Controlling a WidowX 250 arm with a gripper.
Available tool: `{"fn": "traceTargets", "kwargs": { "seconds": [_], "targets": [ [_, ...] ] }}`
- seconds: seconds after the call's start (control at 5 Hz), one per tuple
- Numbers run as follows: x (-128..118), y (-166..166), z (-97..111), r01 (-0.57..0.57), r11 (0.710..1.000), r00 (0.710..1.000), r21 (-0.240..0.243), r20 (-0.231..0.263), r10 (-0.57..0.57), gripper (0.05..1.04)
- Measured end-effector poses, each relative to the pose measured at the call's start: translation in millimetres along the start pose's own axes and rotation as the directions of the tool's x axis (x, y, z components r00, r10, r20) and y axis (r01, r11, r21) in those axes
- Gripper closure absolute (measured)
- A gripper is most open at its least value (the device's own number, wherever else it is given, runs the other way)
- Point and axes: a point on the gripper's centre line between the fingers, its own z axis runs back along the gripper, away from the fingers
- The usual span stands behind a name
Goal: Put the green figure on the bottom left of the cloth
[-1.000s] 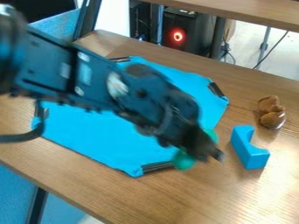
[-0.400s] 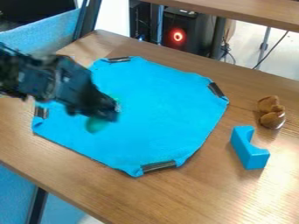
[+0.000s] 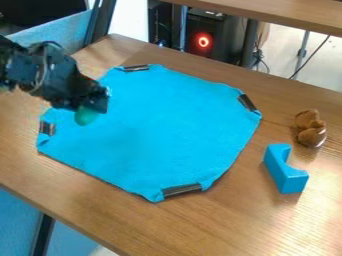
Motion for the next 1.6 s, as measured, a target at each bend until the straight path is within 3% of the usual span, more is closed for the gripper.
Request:
{"fn": "traceTargets", "kwargs": {
  "seconds": [0.2,0.4,0.6,0.8,1.0,1.4,1.6],
  "targets": [
    [12,11,-7,-0.044,0.998,0.999,0.039,0.016,0.044,0.660],
    [12,26,-19,-0.036,0.993,0.999,0.113,0.024,0.034,0.607],
    [10,32,-32,-0.011,0.988,1.000,0.151,-0.004,0.012,0.272],
    [13,32,-32,0.005,0.988,1.000,0.156,-0.001,-0.005,0.086],
    [18,30,-32,0.016,0.986,0.999,0.165,-0.031,-0.011,0.083],
    [54,7,-26,0.129,0.961,0.973,0.245,-0.216,-0.076,0.083],
    [70,-15,-21,0.202,0.957,0.948,0.209,-0.286,-0.138,0.083]
  ]
}}
